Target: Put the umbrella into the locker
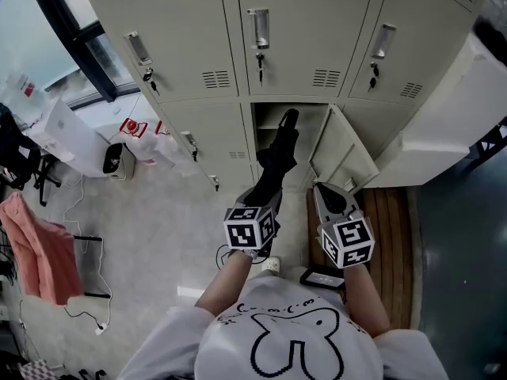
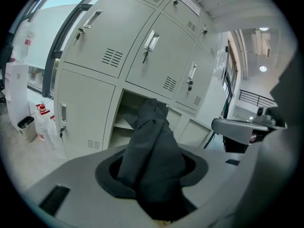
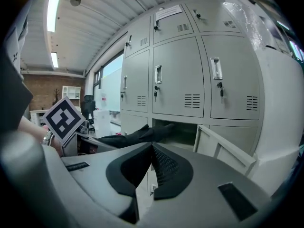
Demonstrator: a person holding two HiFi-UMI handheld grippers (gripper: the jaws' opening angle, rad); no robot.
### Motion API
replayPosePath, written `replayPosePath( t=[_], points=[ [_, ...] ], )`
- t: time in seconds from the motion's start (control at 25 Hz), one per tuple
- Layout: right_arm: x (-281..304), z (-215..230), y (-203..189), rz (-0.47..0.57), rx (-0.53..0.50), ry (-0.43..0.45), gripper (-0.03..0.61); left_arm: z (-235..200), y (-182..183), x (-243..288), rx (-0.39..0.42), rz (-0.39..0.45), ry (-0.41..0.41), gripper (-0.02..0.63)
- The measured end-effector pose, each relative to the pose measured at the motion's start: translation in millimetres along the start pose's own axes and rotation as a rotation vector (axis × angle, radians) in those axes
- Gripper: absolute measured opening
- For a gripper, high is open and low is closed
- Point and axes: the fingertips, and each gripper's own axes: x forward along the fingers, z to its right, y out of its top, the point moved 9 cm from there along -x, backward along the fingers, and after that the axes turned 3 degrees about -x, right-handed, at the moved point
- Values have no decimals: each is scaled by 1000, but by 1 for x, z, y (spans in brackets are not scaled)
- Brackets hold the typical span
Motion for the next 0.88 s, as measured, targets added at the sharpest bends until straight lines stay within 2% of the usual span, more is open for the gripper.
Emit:
replayPosePath(
  t=[0.12, 0.52, 0.88],
  points=[
    [10, 0, 1, -12, -22, 2, 18, -12, 3, 16, -4, -20, 15, 201],
    [46, 8, -24, -58, -5, 29, 18, -30, 9, 83, 5, -62, 99, 201],
    [73, 23, -39, -67, 32, 51, 18, -52, 13, 144, 53, -146, 194, 202]
  ],
)
